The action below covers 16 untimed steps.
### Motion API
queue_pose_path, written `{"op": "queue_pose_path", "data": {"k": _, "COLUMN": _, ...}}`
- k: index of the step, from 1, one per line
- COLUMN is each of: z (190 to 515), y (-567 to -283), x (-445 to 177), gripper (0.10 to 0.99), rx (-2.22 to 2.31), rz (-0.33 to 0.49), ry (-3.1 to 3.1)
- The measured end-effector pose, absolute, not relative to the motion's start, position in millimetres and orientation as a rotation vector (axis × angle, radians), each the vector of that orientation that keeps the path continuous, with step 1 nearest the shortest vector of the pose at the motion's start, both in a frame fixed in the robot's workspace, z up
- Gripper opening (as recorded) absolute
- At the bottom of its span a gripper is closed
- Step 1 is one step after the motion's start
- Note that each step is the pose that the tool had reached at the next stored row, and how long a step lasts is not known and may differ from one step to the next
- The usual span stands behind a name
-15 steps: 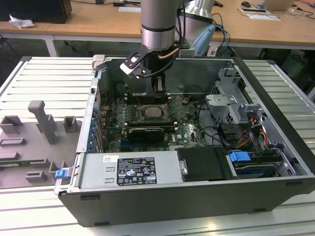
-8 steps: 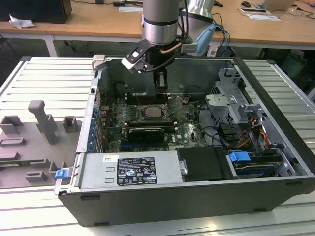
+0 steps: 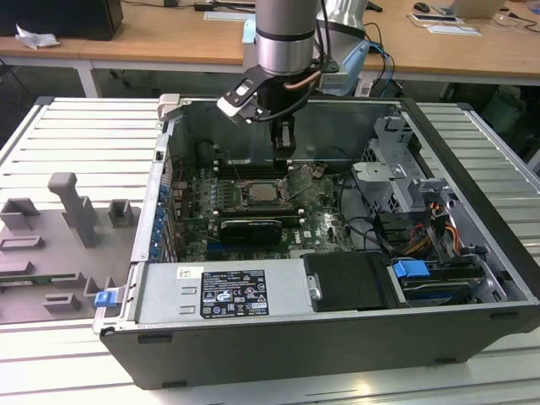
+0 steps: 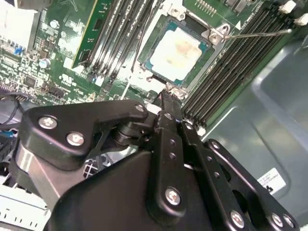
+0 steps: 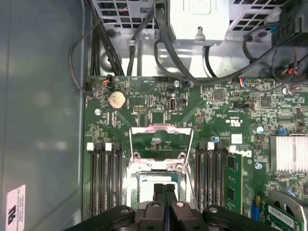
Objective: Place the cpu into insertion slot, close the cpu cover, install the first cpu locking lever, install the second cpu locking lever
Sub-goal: 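Close the cpu cover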
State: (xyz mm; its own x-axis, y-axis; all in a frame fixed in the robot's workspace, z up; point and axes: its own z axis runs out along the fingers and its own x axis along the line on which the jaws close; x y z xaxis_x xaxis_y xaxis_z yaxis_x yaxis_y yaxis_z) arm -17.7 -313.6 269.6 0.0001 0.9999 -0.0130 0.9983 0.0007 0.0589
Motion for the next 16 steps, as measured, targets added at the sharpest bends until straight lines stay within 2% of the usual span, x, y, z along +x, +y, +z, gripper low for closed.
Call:
{"op": "queue_pose_path", "data": {"k": 4, "z": 281.5, "y": -313.6, "x": -15.9, "gripper": 0.106, "rx": 2.185, "rz": 0.05, "ry": 2.186}}
{"op": "queue_pose_path", "data": {"k": 16, "z": 274.9, "y": -313.6, "x": 22.1, "gripper": 0.106, "rx": 2.184, "rz": 0.028, "ry": 2.205}}
